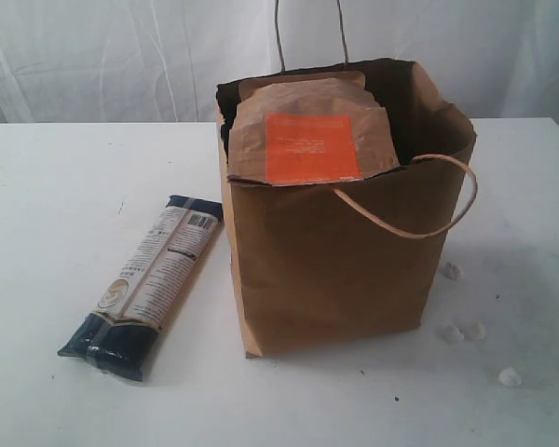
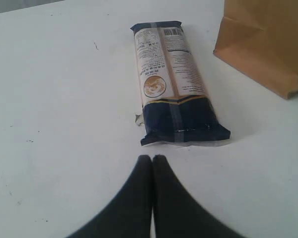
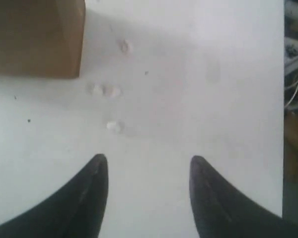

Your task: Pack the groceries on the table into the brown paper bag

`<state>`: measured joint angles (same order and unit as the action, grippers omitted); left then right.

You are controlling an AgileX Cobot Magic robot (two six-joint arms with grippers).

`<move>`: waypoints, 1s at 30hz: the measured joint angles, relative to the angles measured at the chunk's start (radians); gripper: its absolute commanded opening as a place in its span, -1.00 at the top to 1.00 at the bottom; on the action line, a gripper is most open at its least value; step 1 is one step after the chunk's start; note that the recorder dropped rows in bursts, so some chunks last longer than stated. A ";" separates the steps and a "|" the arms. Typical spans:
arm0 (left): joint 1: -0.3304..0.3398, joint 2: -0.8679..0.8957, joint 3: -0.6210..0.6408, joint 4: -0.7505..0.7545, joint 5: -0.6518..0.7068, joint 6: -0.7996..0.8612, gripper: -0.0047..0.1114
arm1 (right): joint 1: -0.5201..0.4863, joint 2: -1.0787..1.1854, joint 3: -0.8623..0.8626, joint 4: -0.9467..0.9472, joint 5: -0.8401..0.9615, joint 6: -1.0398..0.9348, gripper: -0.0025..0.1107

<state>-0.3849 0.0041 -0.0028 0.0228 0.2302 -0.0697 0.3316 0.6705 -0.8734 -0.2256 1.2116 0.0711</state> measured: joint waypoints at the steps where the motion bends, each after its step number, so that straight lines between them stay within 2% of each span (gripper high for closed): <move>1: 0.000 0.000 0.000 0.000 0.000 0.000 0.92 | 0.000 0.004 0.028 0.000 0.004 0.000 0.12; 6: 0.000 0.000 0.000 0.000 0.000 0.000 0.92 | 0.000 0.050 0.149 -0.008 -0.039 0.000 0.12; 12: 0.000 0.000 0.000 0.000 0.000 0.000 0.92 | 0.000 0.149 0.244 -0.010 -0.194 -0.002 0.12; 16: 0.000 0.000 0.000 0.000 0.000 0.000 0.92 | -0.004 0.216 0.264 -0.010 -0.293 0.007 0.12; 20: 0.000 0.000 0.000 0.000 0.000 0.000 0.92 | -0.058 0.285 0.266 -0.006 -0.367 0.034 0.12; 26: 0.000 0.000 0.000 0.000 0.000 0.000 0.92 | -0.140 0.419 0.266 0.003 -0.407 0.040 0.12; 30: 0.000 0.000 0.000 0.000 0.000 0.000 0.92 | -0.145 0.480 0.266 0.014 -0.462 0.040 0.12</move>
<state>-0.3849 0.0041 -0.0028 0.0228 0.2302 -0.0697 0.1863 1.1509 -0.6075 -0.2115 0.7493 0.1112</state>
